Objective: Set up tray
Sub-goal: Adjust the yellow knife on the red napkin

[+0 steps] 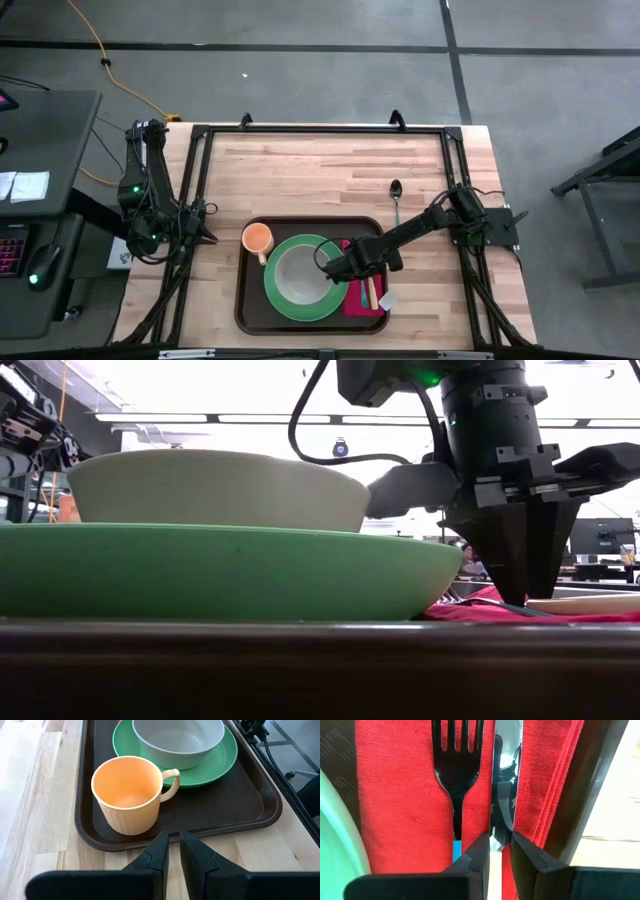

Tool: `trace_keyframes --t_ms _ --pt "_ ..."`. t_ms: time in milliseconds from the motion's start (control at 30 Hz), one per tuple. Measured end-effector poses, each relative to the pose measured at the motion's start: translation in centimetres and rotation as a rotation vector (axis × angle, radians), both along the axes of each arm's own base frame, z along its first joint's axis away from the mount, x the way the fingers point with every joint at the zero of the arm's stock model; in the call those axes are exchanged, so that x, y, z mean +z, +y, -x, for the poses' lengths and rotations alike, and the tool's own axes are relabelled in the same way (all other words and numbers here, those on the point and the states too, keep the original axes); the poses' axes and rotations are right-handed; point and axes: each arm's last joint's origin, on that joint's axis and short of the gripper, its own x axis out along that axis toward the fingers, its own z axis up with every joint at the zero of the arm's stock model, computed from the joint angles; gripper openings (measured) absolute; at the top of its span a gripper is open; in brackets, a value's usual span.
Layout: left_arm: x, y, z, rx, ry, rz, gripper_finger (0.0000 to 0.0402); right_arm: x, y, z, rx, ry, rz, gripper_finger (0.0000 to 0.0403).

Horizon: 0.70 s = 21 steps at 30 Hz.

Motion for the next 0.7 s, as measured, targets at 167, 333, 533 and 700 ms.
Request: trace_keyframes --t_ms 167,333,533,700 --pt "0.0 0.0 0.0 0.0 0.0 0.0 0.0079 0.06 0.02 -0.01 -0.003 -0.001 -0.005 0.0047" --pt "0.0 0.0 0.0 0.0 0.0 0.0 0.0079 0.08 0.04 -0.03 -0.005 -0.003 -0.01 0.0045" --pt "0.0 0.0 0.0 0.0 0.0 0.0 0.0079 0.08 0.06 -0.05 -0.008 -0.003 -0.016 0.0048" --pt "0.0 0.0 0.0 0.0 0.0 0.0 0.0079 0.27 0.06 -0.02 -0.008 -0.008 -0.02 0.0052"
